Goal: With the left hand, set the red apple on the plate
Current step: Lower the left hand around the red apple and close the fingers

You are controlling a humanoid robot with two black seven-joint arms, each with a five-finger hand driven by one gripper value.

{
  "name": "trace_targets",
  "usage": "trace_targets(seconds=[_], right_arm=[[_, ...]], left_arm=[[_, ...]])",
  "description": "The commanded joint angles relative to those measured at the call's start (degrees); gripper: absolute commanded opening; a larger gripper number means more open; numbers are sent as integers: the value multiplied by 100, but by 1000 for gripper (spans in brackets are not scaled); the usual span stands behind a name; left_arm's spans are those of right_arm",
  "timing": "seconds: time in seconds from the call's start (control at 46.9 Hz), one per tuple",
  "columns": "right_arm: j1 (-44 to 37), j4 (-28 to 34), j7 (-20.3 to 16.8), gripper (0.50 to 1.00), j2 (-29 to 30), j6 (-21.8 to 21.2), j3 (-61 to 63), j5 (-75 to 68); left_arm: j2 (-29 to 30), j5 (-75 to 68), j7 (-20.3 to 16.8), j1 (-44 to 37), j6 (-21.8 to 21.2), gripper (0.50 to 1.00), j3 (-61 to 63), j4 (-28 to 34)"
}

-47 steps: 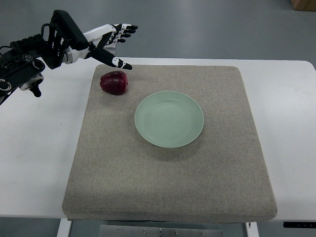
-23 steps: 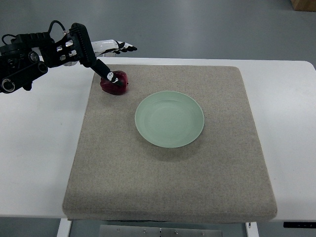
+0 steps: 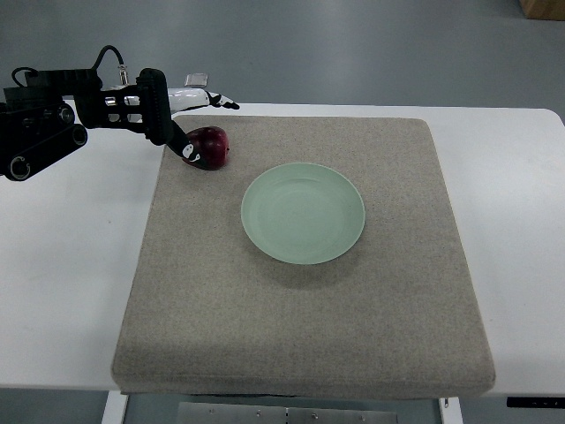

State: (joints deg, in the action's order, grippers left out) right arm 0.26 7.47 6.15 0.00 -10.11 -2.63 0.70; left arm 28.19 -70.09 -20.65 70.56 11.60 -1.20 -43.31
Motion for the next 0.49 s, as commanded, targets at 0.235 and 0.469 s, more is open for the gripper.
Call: trace_targets(seconds=[0.235,0.469], right_arm=[[0,0,0,964,0,0,-1,0],[0,0,0,964,0,0,-1,0]], left_arm=[[-112,-13,-1,-192,-632,966,269,94],[-156,-13,-1,-236,-650,932,269,103]])
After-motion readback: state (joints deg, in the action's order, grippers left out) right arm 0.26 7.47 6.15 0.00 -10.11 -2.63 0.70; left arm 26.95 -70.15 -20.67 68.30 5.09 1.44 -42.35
